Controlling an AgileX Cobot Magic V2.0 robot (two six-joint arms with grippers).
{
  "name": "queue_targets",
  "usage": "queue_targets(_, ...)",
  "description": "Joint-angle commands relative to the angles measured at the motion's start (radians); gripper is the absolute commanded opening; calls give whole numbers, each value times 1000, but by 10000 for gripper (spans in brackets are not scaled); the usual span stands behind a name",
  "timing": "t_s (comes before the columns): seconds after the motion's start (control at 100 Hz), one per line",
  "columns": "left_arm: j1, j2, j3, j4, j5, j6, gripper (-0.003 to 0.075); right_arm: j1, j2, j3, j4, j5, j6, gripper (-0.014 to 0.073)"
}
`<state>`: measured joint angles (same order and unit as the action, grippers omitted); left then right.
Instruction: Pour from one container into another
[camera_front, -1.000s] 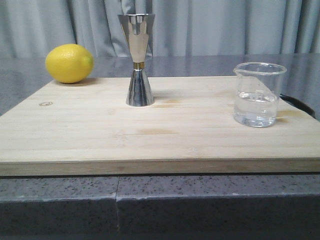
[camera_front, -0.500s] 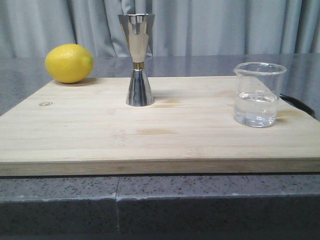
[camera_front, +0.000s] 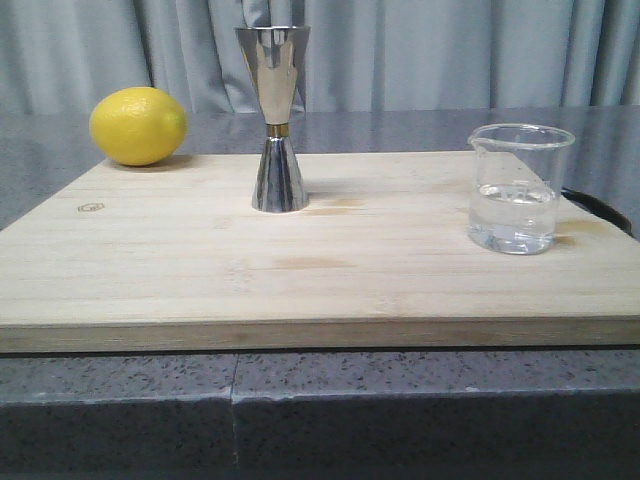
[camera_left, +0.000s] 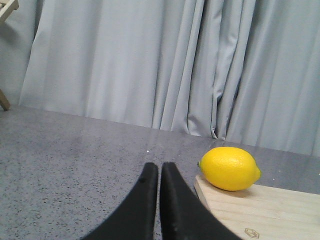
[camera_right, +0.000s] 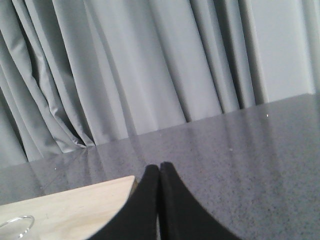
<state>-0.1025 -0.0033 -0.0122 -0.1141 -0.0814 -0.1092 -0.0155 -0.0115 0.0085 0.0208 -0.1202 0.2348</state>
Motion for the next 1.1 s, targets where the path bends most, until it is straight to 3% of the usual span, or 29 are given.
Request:
queue_targets(0.0, -8, -23, -80, -23, -13, -7, -19, -4, -17, -81, 1, -3, 19, -73)
queue_targets(0.21, -8, 119, -291, -74, 266, -7, -19, -4, 46, -316, -116, 345, 15, -73)
queue_targets(0.33, -8, 258, -414, -97, 393, 9, -19, -4, 121, -417, -130, 448, -50, -73)
queue_targets(0.46, -8, 424, -546, -133, 524, 147, -19, -4, 230, -508, -128, 582, -131, -73)
queue_targets(0.72, -8, 654, -651, -327, 543, 359, -18, -4, 390, -547, -103, 584, -131, -57)
queue_targets(0.81, -8, 699, -653, -382, 543, 407, -18, -4, 420, -547, -99, 577, -131, 18)
queue_targets(0.98, -8, 764, -653, -515, 542, 568, -17, -4, 461, -547, -99, 536, -131, 312)
queue_targets(1.09, -8, 801, -653, -640, 544, 713, 24, -4, 478, -547, -99, 517, -131, 430)
